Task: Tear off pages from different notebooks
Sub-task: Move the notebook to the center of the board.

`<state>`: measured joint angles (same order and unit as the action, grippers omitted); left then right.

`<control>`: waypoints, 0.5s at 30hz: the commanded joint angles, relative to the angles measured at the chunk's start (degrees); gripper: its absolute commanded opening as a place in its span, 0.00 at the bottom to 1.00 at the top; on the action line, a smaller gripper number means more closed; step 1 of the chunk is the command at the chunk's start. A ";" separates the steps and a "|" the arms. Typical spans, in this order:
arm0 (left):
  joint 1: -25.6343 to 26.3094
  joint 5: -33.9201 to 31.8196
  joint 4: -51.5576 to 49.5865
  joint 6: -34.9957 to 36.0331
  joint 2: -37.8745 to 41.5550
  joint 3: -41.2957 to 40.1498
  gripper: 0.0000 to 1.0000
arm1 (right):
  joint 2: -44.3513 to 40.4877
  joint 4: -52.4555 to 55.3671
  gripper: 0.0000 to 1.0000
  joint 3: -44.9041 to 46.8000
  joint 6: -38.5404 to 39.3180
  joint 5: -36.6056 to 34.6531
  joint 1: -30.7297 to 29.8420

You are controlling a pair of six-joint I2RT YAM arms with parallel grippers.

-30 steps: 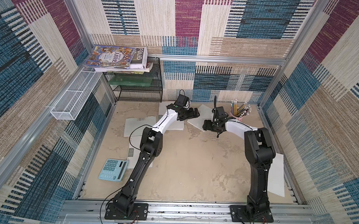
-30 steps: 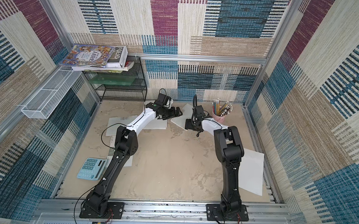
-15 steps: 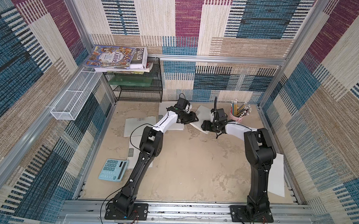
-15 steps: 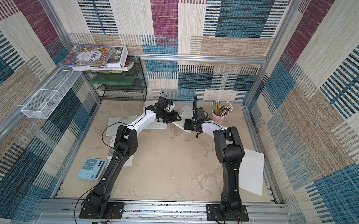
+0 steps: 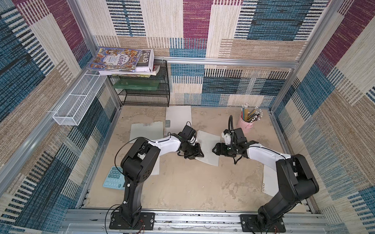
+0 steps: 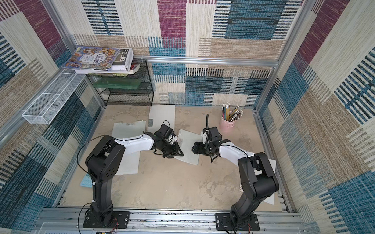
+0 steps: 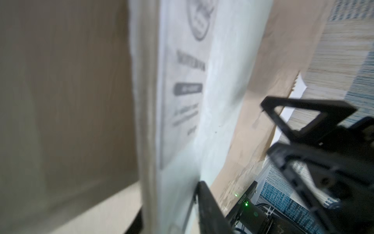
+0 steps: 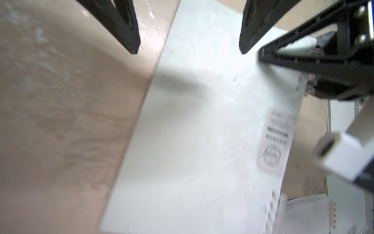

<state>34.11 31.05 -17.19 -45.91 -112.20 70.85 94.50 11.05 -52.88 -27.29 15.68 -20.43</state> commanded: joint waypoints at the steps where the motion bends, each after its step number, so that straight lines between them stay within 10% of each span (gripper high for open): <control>1: 2.68 -4.43 1.93 -6.24 4.33 -3.66 0.44 | -1.01 1.81 0.79 2.39 -0.40 5.03 2.14; 7: 3.67 -4.68 -3.54 -6.48 7.47 -4.15 0.98 | 1.27 1.84 0.78 1.86 0.31 7.57 2.54; 15: 1.66 -6.75 -5.08 -5.07 5.65 -3.16 0.99 | 2.88 1.17 0.67 0.44 0.49 7.06 0.87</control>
<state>36.73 25.50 -21.58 -51.83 -105.12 66.70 97.19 11.79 -52.03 -27.05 22.41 -19.51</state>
